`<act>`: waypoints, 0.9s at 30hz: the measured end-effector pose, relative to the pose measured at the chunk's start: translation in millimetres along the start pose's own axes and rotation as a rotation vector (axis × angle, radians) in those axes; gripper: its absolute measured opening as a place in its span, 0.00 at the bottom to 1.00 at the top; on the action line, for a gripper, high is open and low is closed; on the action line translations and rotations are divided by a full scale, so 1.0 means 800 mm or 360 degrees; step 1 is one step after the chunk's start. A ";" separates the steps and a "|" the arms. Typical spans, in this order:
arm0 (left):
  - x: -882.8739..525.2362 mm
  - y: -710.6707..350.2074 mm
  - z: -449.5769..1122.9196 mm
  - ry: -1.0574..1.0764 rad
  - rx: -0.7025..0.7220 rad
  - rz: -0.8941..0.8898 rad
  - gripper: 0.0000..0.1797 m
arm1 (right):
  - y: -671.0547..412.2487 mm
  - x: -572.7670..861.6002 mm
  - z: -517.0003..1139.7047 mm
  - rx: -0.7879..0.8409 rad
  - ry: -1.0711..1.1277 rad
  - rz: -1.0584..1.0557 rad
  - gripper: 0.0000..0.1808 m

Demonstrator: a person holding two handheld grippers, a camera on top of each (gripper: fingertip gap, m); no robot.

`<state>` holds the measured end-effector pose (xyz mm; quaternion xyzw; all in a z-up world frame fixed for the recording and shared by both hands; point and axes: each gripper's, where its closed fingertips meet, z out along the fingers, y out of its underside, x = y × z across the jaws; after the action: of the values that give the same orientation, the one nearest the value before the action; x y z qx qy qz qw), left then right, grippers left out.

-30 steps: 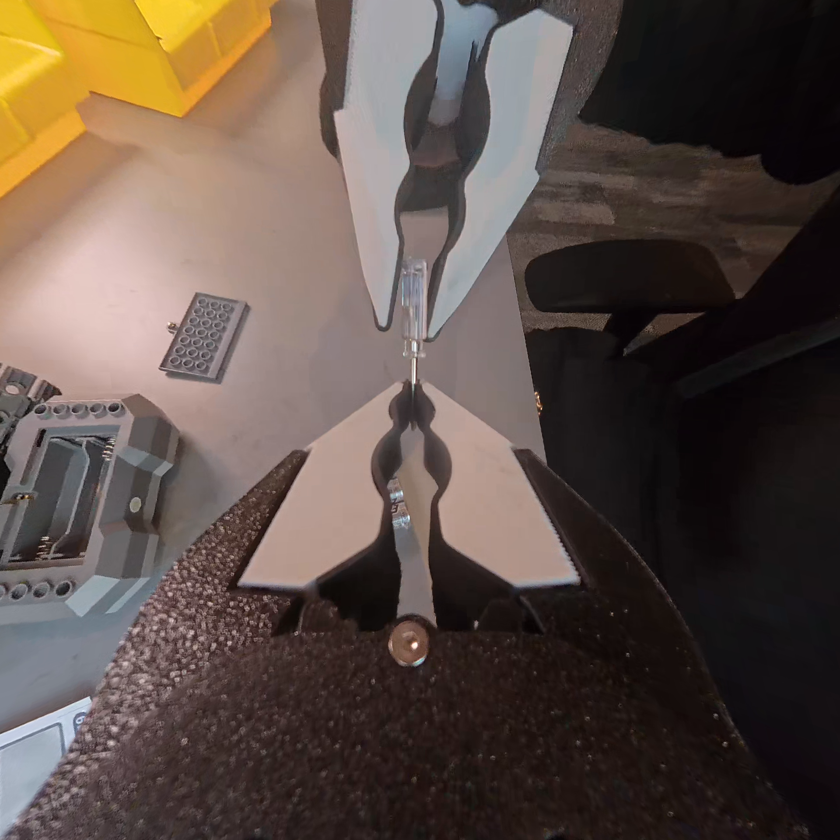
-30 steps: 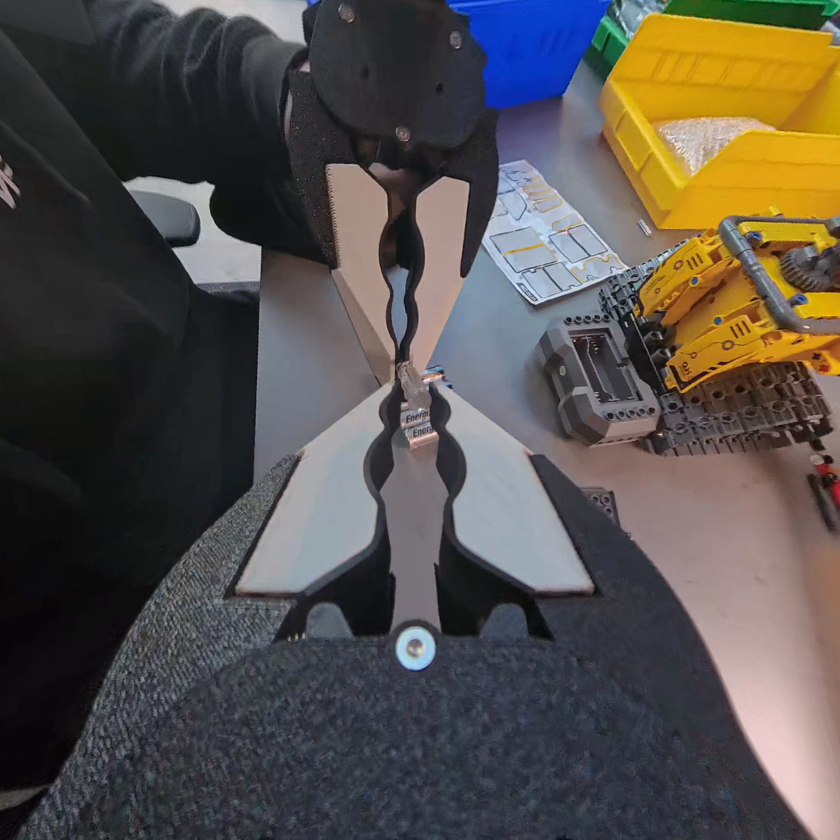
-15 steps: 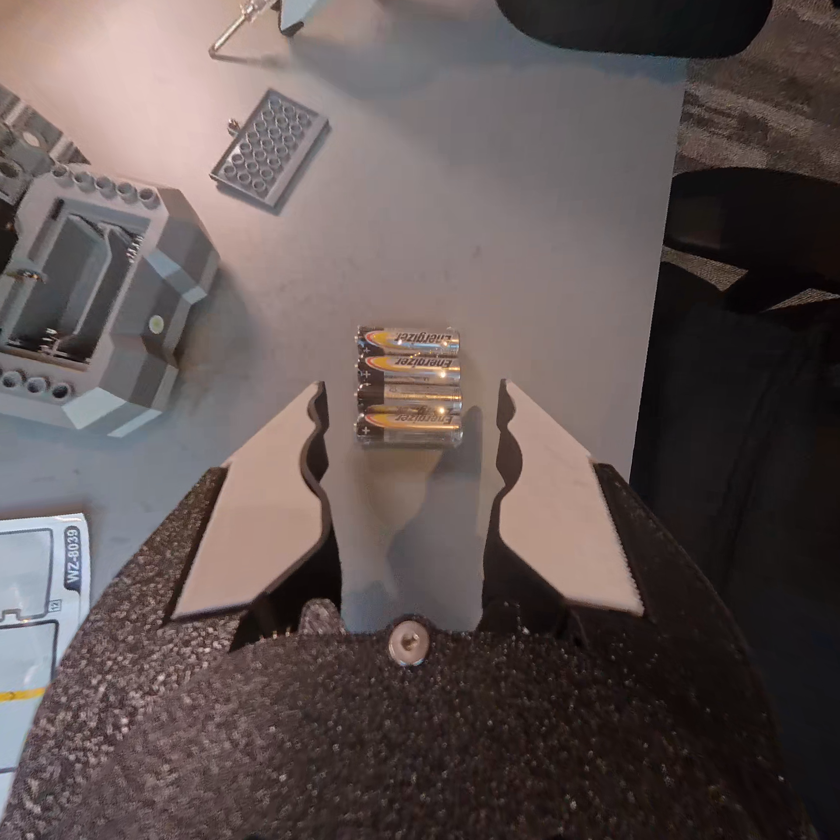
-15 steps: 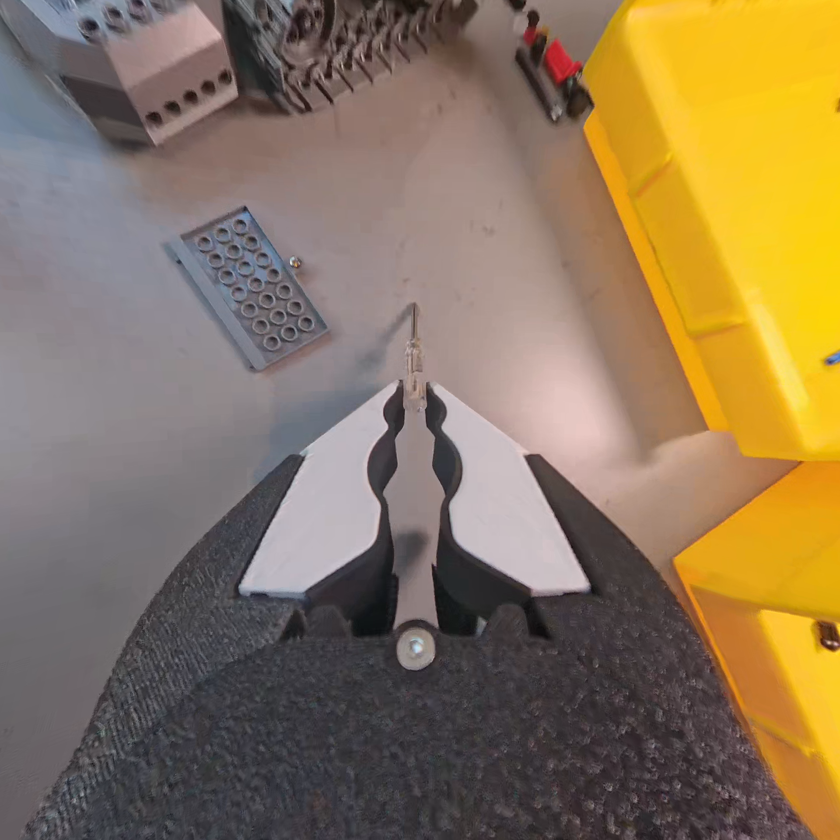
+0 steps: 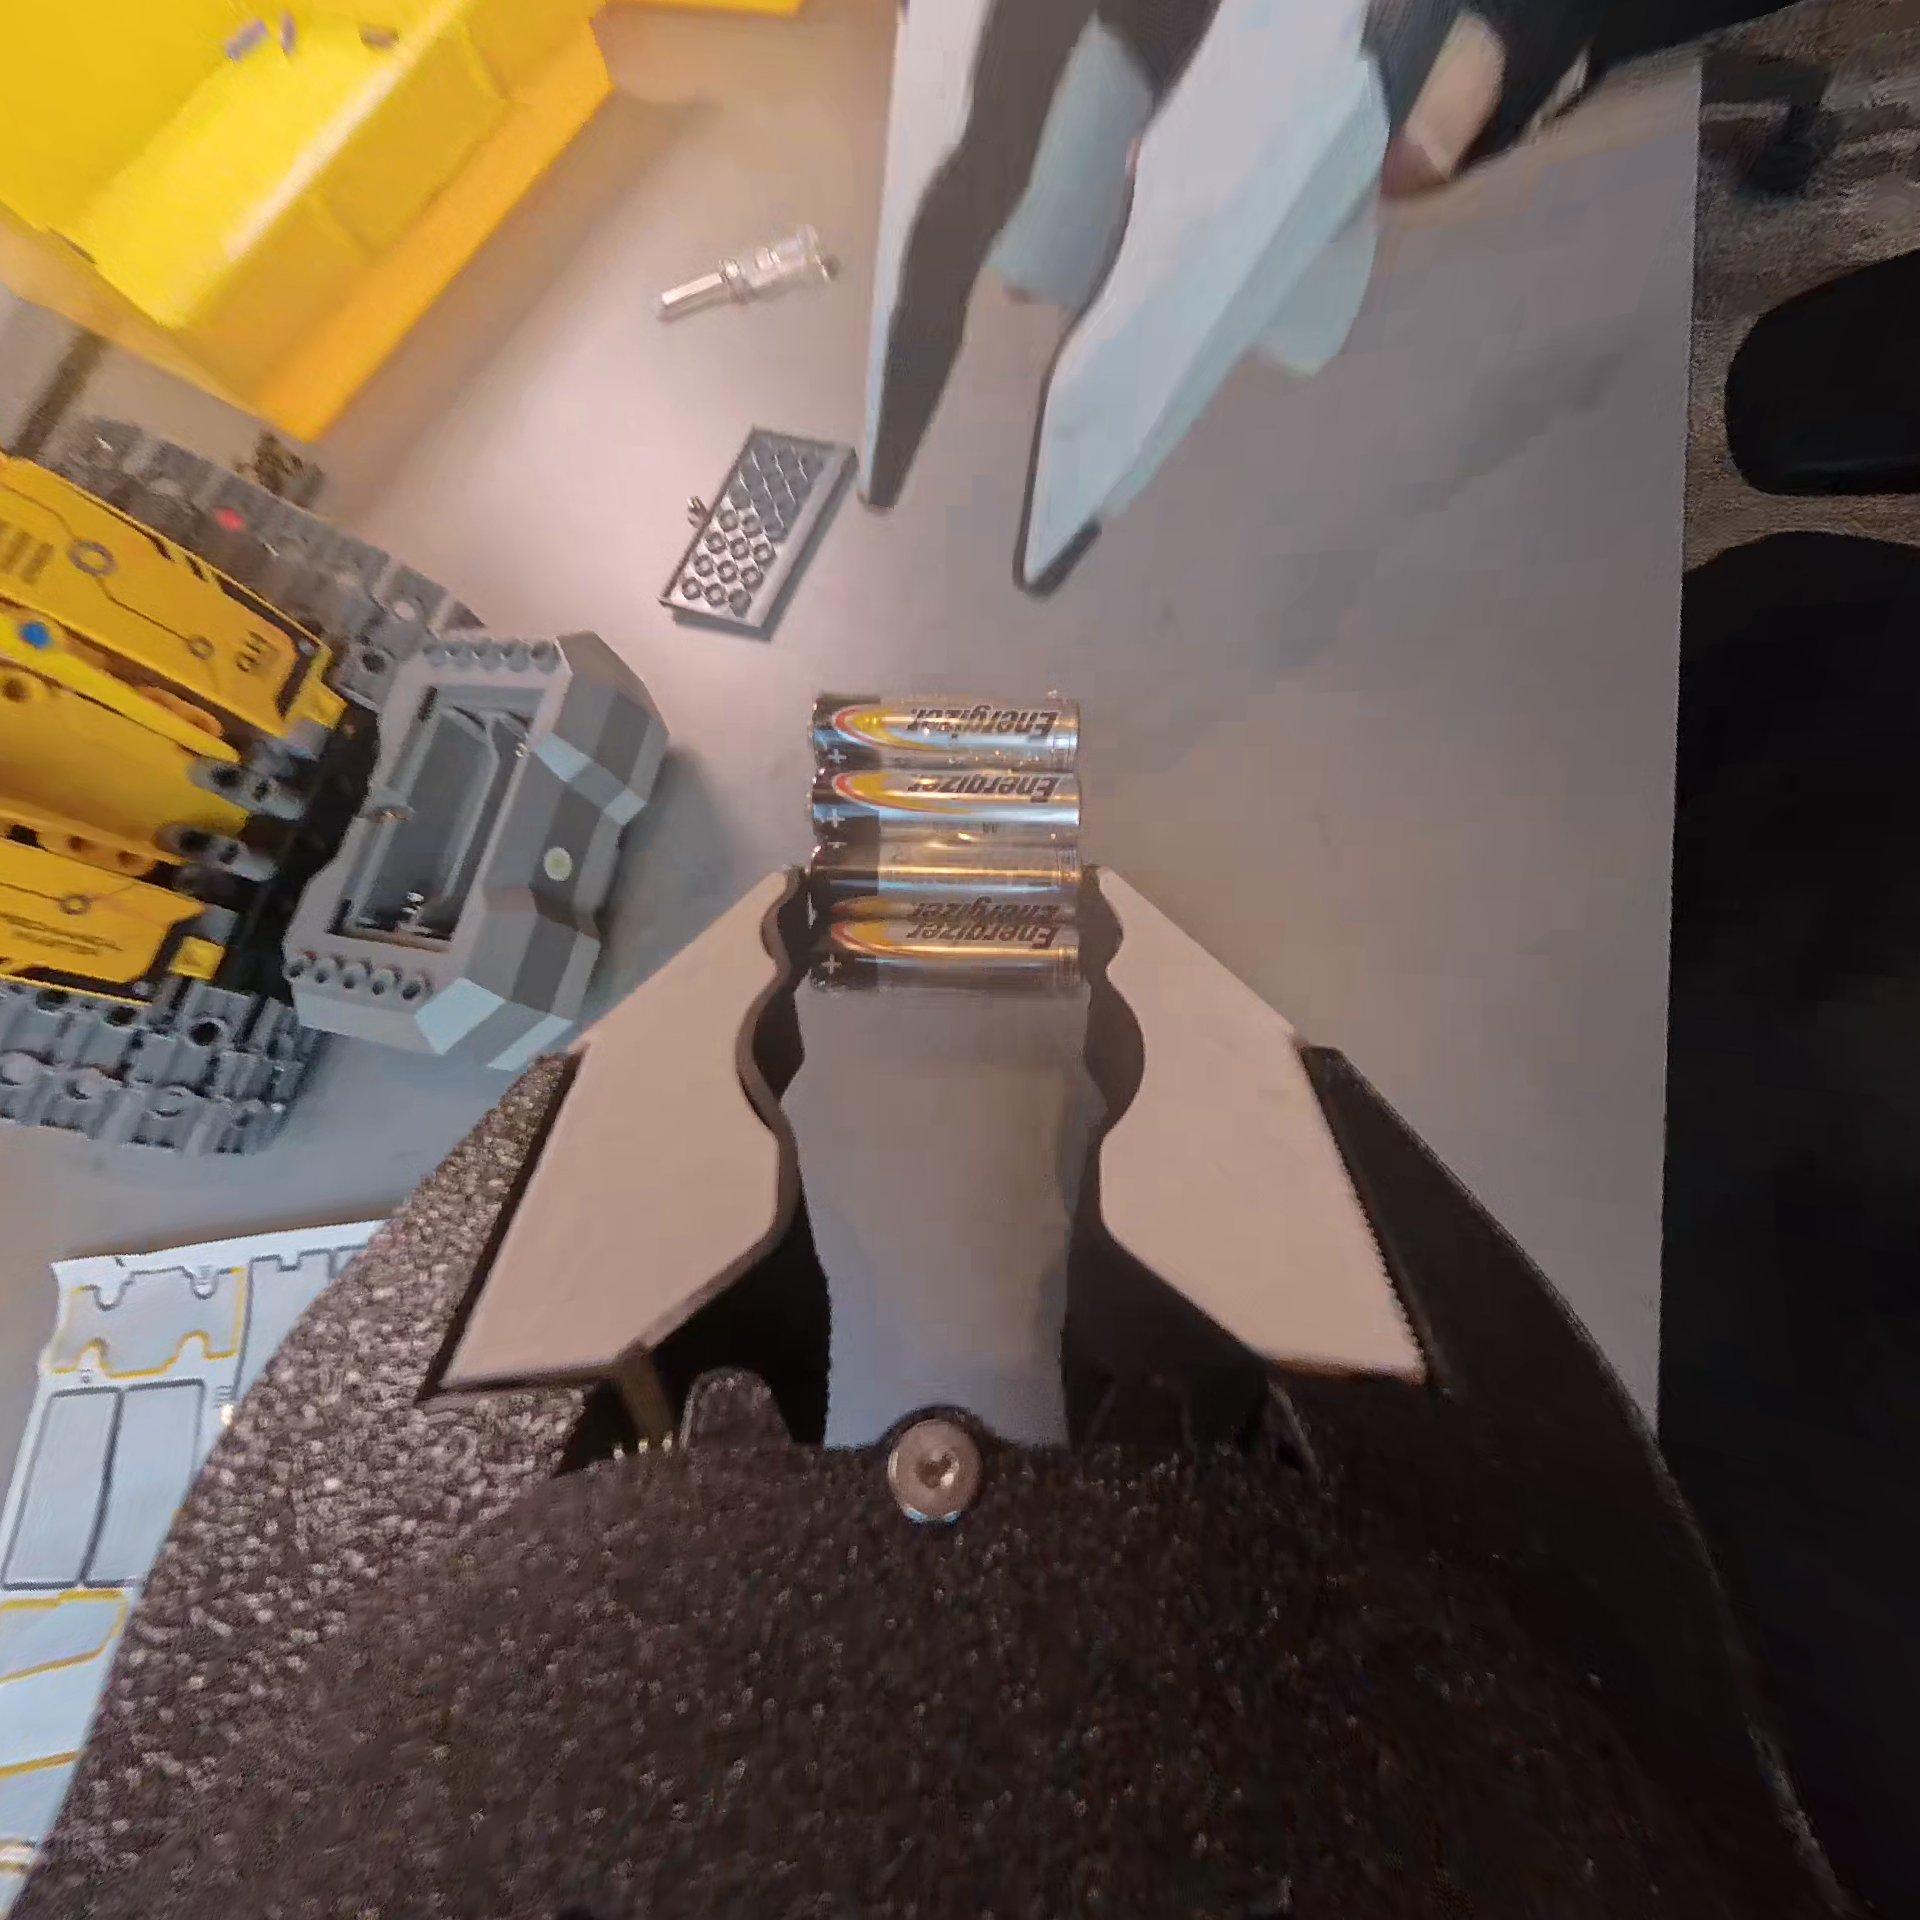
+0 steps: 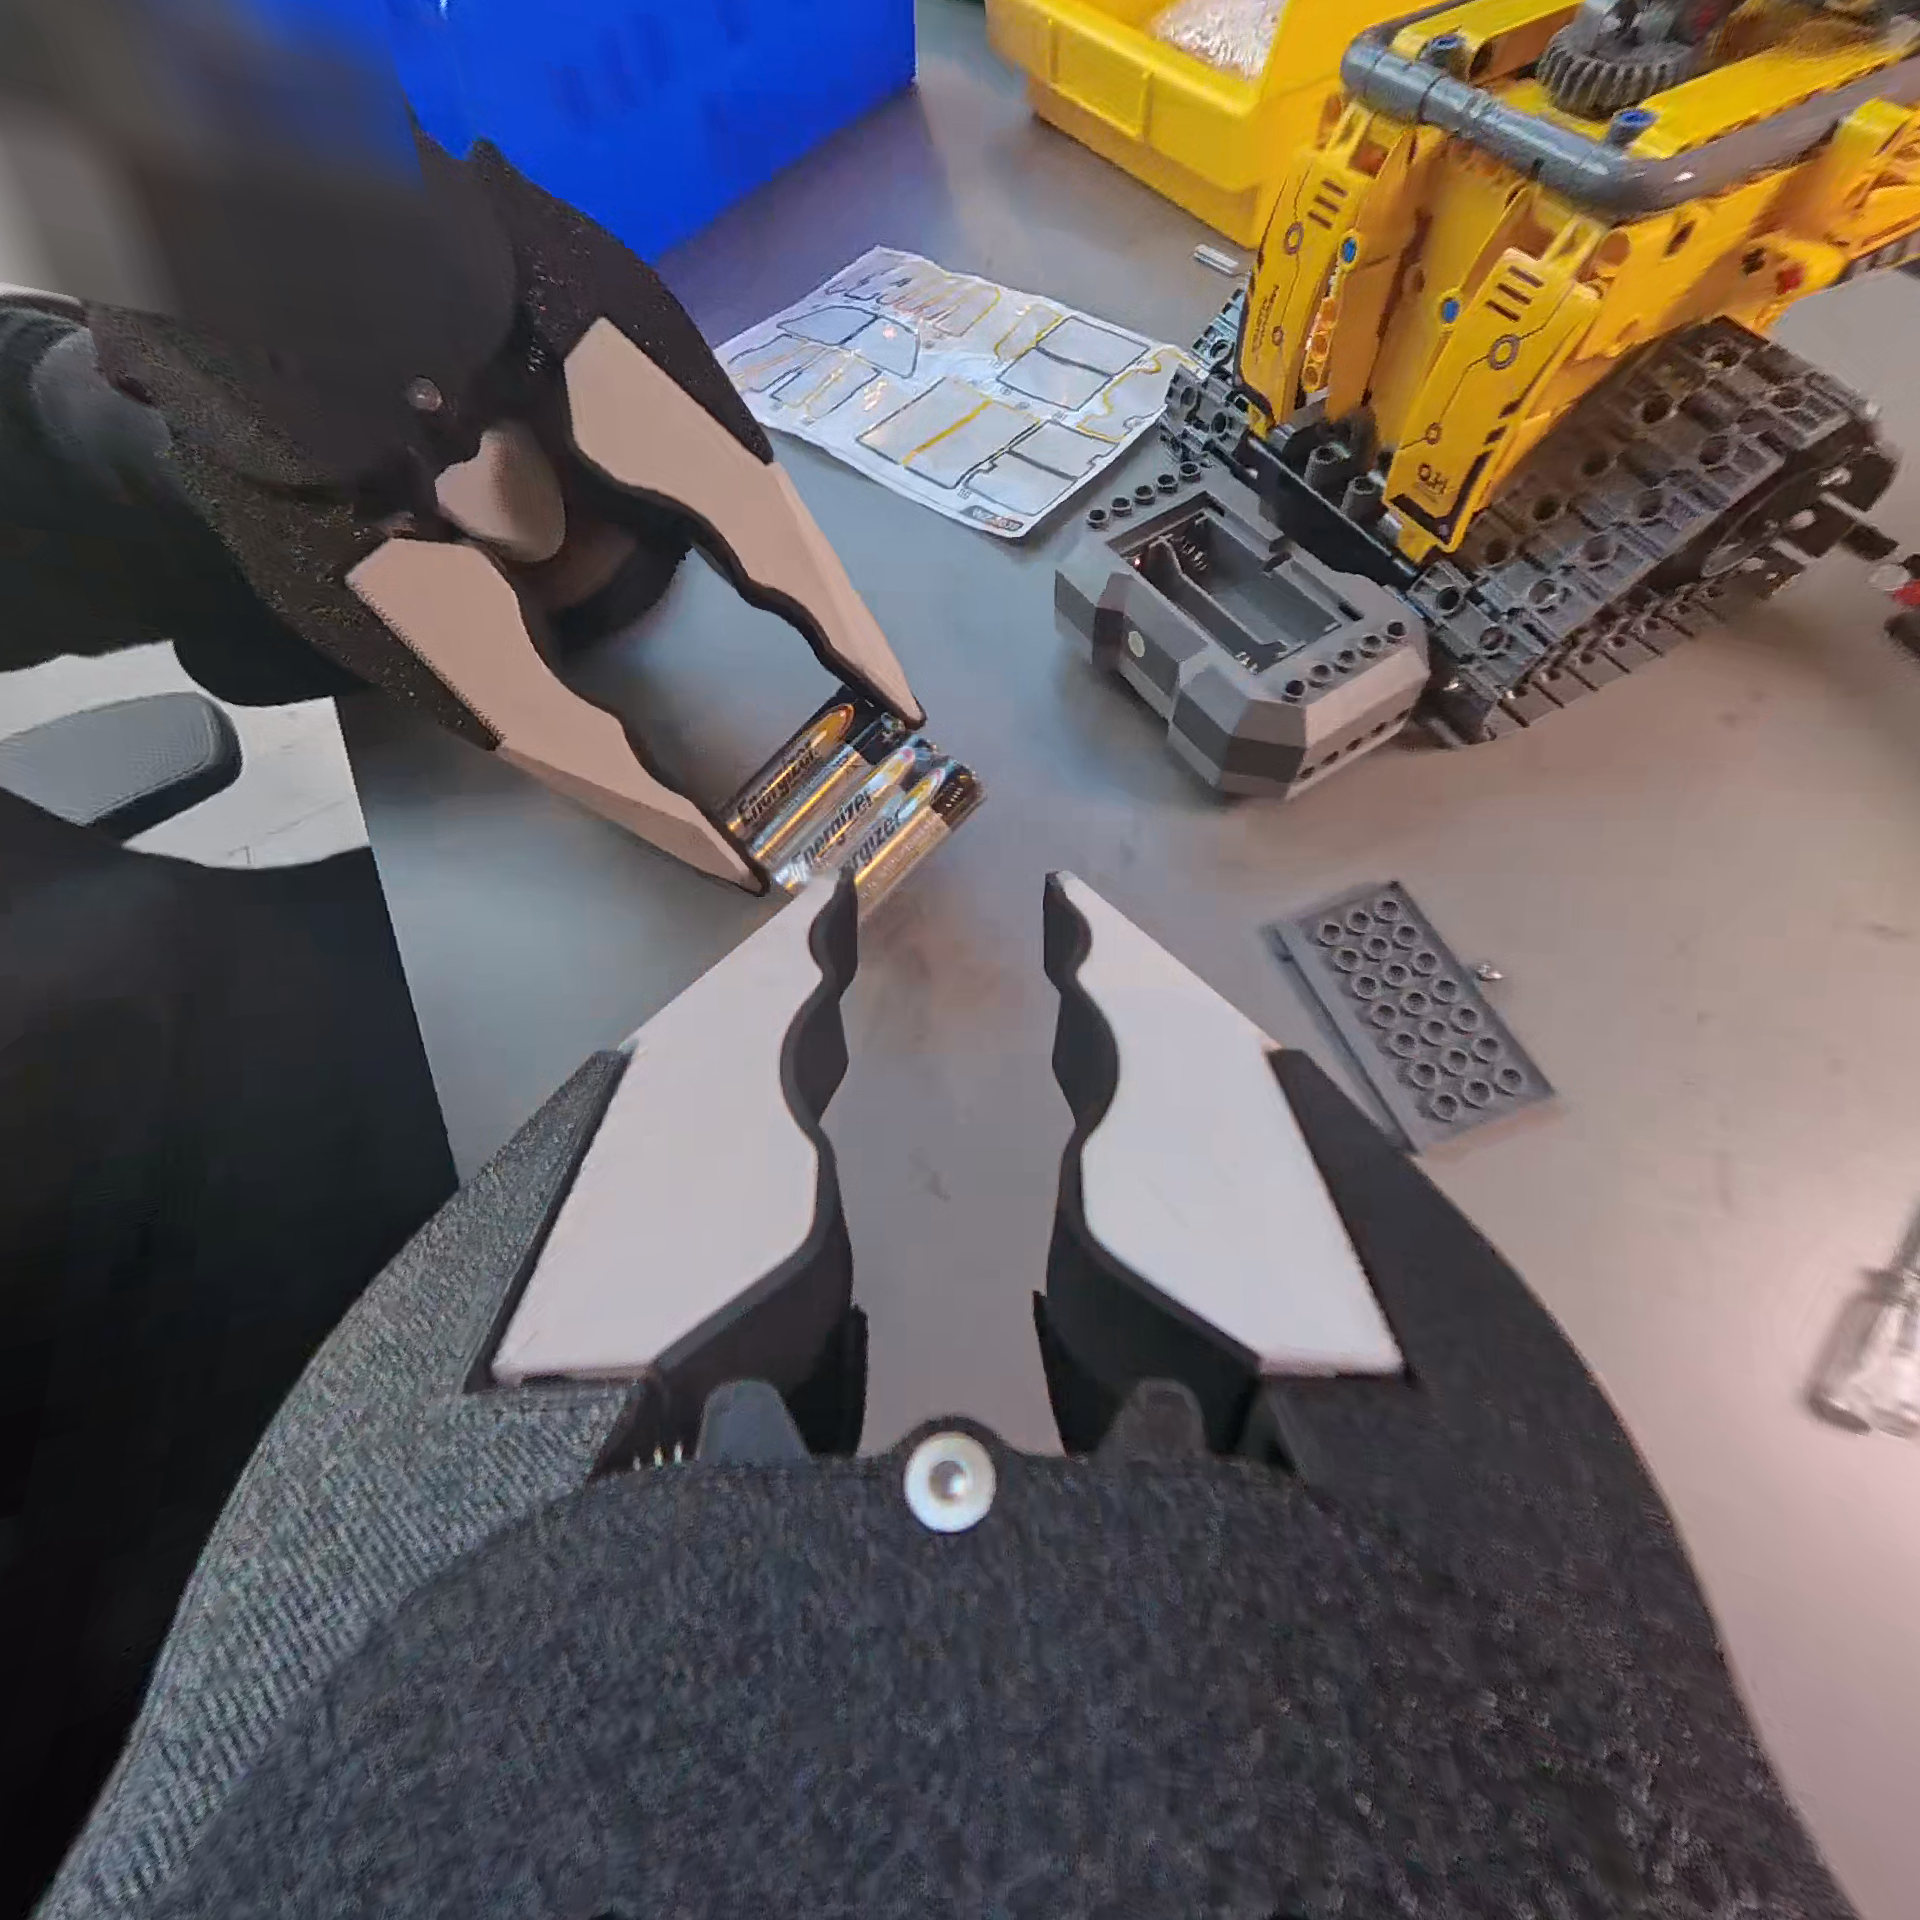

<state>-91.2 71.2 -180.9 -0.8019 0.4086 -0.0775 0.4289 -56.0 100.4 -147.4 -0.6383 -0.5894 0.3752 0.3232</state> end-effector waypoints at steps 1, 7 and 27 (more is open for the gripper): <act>-0.003 -0.007 -0.001 -0.0038 0.0044 0.0045 0.28 | -0.001 -0.004 0.010 0.0023 -0.0008 0.0034 0.20; -0.041 -0.027 0.004 -0.0218 0.0184 0.0173 0.28 | -0.024 0.016 0.035 0.0157 -0.0246 0.0312 0.10; -0.028 -0.058 -0.043 0.1077 0.0579 -0.0995 0.07 | -0.088 -0.011 0.024 0.0604 -0.0459 0.0391 0.03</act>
<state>-94.7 79.9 -120.0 -0.7282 0.2446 -0.5286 0.3613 -108.7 98.0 -96.1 -0.5730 -0.4666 0.6024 0.3019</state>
